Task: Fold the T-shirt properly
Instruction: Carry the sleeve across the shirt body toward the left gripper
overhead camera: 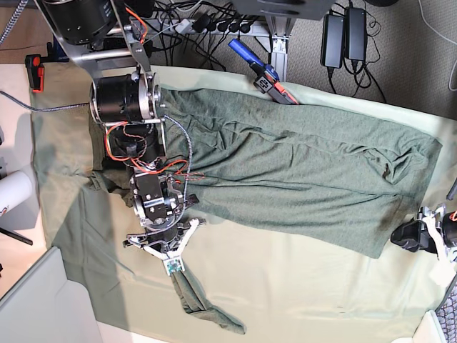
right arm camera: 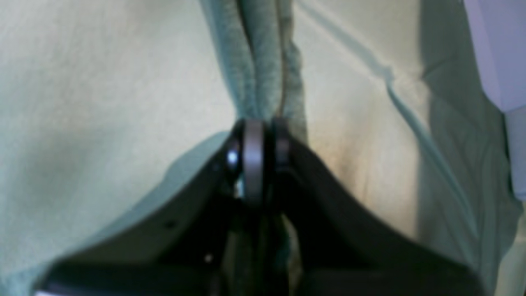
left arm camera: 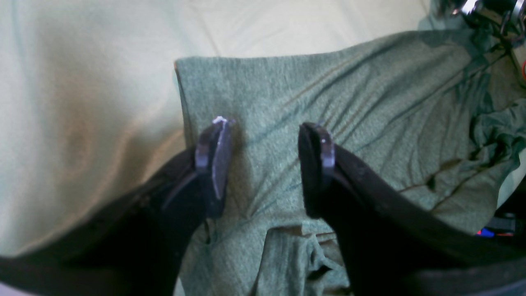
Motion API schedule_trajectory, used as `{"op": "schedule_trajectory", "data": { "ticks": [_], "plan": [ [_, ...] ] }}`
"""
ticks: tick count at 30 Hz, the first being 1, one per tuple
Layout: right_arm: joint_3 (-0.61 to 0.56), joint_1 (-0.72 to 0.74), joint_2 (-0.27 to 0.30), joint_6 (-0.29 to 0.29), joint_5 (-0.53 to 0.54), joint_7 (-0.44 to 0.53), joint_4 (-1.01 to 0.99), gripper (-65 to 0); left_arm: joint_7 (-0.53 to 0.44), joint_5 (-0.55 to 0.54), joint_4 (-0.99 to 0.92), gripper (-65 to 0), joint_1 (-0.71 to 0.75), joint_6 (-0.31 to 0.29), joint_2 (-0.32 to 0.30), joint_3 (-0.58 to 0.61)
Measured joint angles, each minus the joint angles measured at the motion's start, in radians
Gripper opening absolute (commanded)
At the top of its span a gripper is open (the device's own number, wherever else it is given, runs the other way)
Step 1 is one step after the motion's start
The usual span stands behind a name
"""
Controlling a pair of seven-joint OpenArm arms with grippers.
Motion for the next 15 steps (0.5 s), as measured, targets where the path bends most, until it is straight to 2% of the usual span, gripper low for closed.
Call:
{"op": "schedule_trajectory", "data": {
  "ticks": [3,6,9,15],
  "plan": [
    [-0.001,-0.001,-0.003,0.009,0.000,0.006,0.006,-65.0,-0.003,0.000,0.000,-34.8,0.000,0.000,0.000,0.000],
    [-0.018,-0.003,-0.013,0.076,-0.001,-0.005,0.038,-65.0,-0.019,0.003,0.000,-34.8,0.000,0.000,0.000,0.000],
    [-0.066,-0.006,-0.047,0.106,-0.001,-0.013,0.071,-65.0,-0.034,0.008,0.000,-34.8,0.000,0.000,0.000,0.000],
    [-0.216,-0.006,-0.113,0.117,-0.001,-0.013,0.091,-65.0,-0.166,0.154,-0.002,-34.8,-0.002,0.000,0.000,0.000]
  ]
}}
